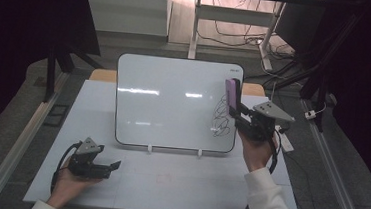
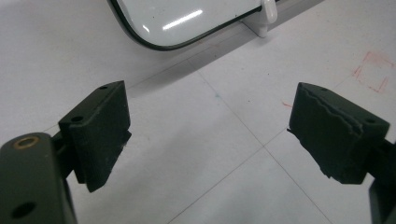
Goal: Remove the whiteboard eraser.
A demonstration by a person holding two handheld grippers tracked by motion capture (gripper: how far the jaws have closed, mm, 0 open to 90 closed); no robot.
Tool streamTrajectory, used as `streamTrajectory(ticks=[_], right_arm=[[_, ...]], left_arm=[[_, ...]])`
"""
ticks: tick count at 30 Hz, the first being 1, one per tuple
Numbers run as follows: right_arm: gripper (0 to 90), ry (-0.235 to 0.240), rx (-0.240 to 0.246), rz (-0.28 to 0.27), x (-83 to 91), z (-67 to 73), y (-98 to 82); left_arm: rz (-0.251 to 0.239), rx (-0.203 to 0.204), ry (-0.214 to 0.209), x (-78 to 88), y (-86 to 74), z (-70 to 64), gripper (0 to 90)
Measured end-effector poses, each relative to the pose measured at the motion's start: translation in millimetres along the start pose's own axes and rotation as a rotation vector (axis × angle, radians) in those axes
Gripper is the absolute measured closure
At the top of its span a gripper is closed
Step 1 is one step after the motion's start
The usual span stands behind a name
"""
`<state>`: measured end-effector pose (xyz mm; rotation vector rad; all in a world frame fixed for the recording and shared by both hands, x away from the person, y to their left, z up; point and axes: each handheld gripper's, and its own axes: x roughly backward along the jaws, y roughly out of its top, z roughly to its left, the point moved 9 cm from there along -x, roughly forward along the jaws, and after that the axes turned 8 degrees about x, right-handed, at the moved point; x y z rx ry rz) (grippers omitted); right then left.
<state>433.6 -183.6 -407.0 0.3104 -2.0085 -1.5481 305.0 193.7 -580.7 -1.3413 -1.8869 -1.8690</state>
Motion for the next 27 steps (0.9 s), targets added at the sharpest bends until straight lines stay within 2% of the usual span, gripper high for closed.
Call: streamTrajectory(ticks=[1,4,5,6,7,8,9,12,13,14,17,22,25,26,27], right_arm=[[63.9,0.000,0.000,0.000,0.0,0.0,0.0],[63.8,0.044,-0.001,-0.001,6.4,7.2,-9.3],[63.8,0.078,0.012,-0.004,10.1,12.7,-14.4],[63.8,0.078,0.012,-0.004,10.1,12.7,-14.4],[63.8,0.107,0.034,0.001,13.6,18.5,-19.6],[63.8,0.107,0.034,0.001,13.6,18.5,-19.6],[63.8,0.140,0.053,0.009,16.4,24.3,-25.2],[63.8,0.168,0.062,0.020,18.1,29.3,-30.5],[63.8,0.197,0.077,0.037,18.9,34.8,-37.1],[63.8,0.197,0.077,0.037,18.9,34.8,-37.1],[63.8,0.255,0.094,0.061,18.1,44.2,-47.3],[63.8,0.378,0.143,0.133,13.2,69.3,-68.9],[63.7,0.407,0.152,0.146,12.0,75.1,-72.8],[63.8,0.429,0.158,0.155,11.4,78.7,-74.9],[63.8,0.470,0.179,0.172,10.1,86.7,-79.0]], left_arm=[[0.000,-0.002,0.000,0.0,0.0,0.0,13.6],[-0.003,-0.004,0.001,0.2,0.4,-0.6,13.7],[-0.005,-0.004,0.000,0.3,0.6,-0.9,14.0],[-0.006,-0.007,0.000,0.4,0.8,-1.1,14.0],[-0.008,-0.010,0.000,0.8,1.2,-1.4,14.3],[-0.011,-0.013,-0.001,1.1,1.6,-1.7,14.3],[-0.014,-0.017,-0.002,1.5,2.1,-2.1,14.7],[-0.022,-0.030,-0.011,2.7,4.2,-4.4,15.9],[-0.024,-0.038,-0.017,3.1,5.1,-5.5,16.6],[-0.026,-0.046,-0.023,3.7,6.3,-7.3,16.6],[-0.042,-0.083,-0.045,6.0,14.0,-14.8,18.0],[-0.061,-0.116,-0.083,7.9,26.6,-26.3,18.7],[-0.061,-0.133,-0.099,7.7,32.4,-31.2,19.3],[-0.062,-0.140,-0.108,7.3,35.3,-34.0,19.7],[-0.063,-0.147,-0.113,6.8,38.0,-36.3,20.3]])
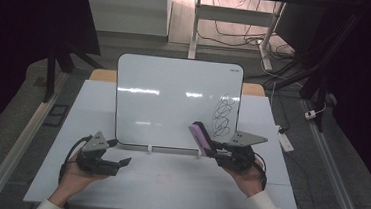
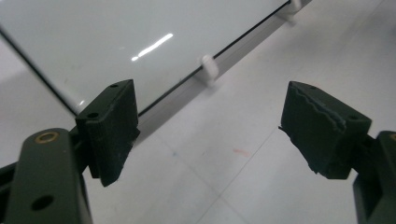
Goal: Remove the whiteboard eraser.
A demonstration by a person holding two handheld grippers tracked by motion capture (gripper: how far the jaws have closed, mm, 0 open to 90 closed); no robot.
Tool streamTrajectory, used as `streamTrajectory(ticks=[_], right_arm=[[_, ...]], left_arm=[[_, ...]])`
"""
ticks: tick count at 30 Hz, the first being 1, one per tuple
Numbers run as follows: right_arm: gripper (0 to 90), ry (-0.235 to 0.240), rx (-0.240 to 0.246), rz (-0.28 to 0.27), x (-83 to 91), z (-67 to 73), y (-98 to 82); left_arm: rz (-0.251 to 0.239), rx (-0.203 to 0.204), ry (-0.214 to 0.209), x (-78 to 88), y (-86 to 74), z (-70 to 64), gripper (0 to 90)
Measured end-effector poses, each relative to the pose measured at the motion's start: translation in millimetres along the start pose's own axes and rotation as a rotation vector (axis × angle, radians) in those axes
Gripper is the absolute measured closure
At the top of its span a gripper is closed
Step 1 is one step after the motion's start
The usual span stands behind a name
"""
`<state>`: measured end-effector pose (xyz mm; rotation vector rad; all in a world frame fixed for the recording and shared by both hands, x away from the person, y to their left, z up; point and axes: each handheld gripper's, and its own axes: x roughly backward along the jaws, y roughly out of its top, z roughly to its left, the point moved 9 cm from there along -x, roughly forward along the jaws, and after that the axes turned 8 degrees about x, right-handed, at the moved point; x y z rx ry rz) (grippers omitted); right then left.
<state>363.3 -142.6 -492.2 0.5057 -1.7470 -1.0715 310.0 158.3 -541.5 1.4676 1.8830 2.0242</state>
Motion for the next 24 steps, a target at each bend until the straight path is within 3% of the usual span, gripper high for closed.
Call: streamTrajectory(ticks=[13,24], right_arm=[[63.6,0.127,0.053,0.042,-15.7,21.8,-10.6],[63.6,0.236,0.118,0.072,-24.1,41.0,-12.8]], left_arm=[[0.015,-0.164,-0.105,-27.6,47.9,-33.2,25.1],[0.059,-0.245,-0.210,-48.4,63.2,-57.9,27.8]])
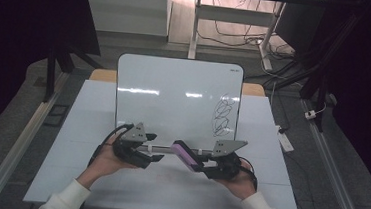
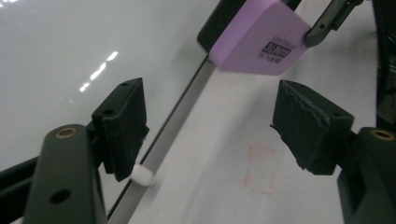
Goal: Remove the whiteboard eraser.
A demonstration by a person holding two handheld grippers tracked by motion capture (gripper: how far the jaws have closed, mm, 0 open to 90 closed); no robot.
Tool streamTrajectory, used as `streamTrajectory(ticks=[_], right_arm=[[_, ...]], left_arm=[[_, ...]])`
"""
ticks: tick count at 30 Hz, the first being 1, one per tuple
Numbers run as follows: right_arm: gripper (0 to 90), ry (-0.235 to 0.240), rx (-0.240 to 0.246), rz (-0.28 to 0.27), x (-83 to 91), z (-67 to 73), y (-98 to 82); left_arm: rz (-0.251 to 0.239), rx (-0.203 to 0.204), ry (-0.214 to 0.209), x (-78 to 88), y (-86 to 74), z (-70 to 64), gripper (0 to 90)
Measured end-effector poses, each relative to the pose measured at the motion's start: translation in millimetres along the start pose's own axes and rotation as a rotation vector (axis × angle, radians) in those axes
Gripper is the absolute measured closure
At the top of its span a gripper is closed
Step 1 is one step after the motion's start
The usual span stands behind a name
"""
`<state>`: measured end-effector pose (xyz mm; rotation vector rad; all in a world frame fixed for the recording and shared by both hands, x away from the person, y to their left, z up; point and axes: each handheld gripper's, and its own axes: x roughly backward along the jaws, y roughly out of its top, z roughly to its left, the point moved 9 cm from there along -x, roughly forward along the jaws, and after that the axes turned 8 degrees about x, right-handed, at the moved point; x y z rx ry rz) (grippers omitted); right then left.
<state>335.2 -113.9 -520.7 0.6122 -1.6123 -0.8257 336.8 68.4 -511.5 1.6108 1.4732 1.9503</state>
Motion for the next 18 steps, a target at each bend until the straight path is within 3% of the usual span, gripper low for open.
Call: streamTrajectory(ticks=[11,18], right_arm=[[63.5,0.066,0.044,0.032,-7.0,9.8,-1.9],[63.5,0.107,0.066,0.041,-9.2,14.8,-2.9]], left_arm=[[0.035,-0.080,-0.109,-14.7,6.6,-14.9,34.0],[0.056,-0.120,-0.152,-19.6,5.1,-21.1,38.5]])
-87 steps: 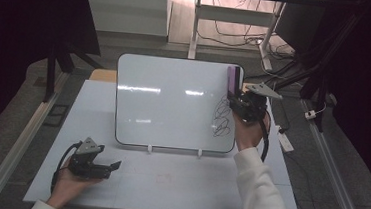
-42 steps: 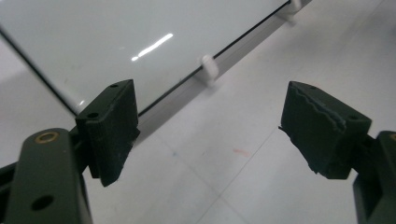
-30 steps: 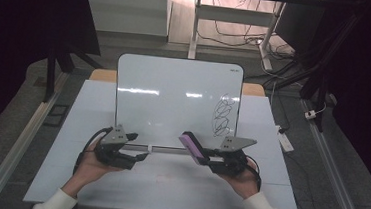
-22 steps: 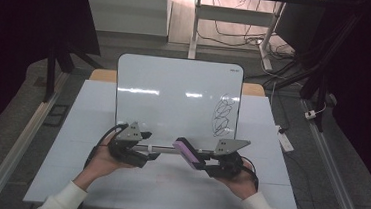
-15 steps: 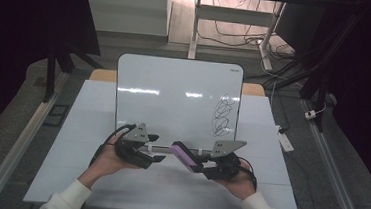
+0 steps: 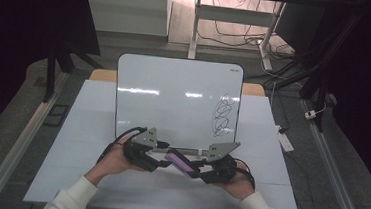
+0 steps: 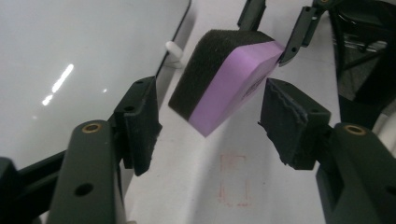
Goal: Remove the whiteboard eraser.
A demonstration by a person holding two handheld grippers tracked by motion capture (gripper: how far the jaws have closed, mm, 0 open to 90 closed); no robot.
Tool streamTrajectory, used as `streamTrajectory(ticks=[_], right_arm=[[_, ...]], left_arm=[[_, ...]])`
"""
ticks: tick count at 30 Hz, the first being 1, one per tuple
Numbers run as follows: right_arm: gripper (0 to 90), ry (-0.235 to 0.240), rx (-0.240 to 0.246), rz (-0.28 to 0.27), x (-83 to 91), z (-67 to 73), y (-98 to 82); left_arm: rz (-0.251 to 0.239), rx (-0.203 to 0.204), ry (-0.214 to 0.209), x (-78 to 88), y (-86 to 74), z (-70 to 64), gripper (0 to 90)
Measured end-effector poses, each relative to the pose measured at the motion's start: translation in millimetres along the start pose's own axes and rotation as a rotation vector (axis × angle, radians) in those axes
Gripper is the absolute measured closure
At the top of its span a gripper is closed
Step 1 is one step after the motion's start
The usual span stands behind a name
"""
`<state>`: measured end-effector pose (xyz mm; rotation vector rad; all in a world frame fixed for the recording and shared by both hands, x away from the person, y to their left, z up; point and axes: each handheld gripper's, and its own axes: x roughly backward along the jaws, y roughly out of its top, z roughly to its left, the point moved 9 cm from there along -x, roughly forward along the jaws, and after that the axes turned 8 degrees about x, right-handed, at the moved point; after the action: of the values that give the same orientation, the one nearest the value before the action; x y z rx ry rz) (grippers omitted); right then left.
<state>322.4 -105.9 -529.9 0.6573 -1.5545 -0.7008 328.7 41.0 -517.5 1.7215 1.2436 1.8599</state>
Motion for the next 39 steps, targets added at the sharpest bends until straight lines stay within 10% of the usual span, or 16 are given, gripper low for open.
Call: streamTrajectory(ticks=[28,39], right_arm=[[63.4,0.084,0.040,0.018,-2.4,6.3,1.0],[57.4,-0.014,0.021,-0.025,3.4,-2.8,4.4]], left_arm=[[0.022,-0.054,-0.085,-8.5,-1.7,-13.9,51.4],[-0.009,0.008,-0.126,-3.7,2.4,-14.4,62.9]])
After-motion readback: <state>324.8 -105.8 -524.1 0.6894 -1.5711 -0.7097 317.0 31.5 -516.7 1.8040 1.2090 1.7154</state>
